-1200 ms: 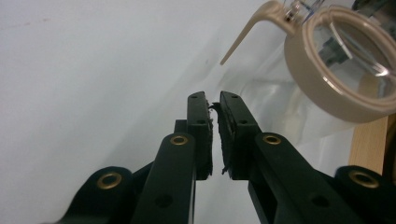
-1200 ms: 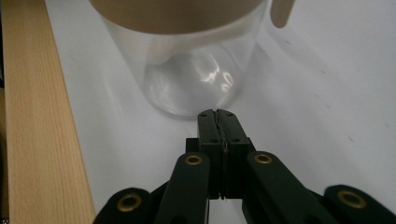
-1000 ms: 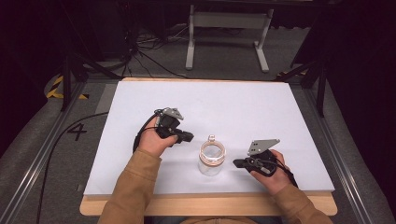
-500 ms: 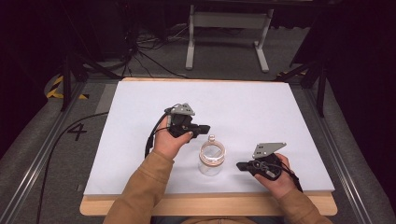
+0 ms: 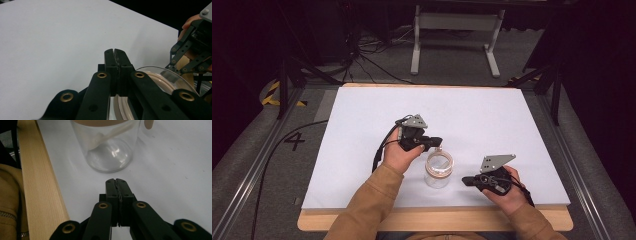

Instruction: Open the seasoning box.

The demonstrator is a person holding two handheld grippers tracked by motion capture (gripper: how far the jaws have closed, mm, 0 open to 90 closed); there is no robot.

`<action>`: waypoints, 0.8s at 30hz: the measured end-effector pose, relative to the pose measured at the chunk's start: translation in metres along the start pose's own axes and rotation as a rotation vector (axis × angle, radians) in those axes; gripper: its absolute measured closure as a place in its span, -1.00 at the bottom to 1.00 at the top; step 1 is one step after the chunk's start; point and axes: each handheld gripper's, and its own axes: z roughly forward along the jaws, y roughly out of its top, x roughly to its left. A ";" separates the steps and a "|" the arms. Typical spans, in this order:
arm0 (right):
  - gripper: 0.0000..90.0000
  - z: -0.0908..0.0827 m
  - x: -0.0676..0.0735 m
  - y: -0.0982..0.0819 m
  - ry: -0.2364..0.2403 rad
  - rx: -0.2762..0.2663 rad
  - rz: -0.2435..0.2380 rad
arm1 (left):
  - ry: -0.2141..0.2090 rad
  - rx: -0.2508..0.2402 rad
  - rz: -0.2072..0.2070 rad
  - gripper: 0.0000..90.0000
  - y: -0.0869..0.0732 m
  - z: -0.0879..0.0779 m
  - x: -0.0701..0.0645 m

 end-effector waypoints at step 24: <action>0.99 -0.002 0.022 0.031 0.087 -0.174 0.008 | 0.002 0.007 -0.017 1.00 -0.001 0.002 0.001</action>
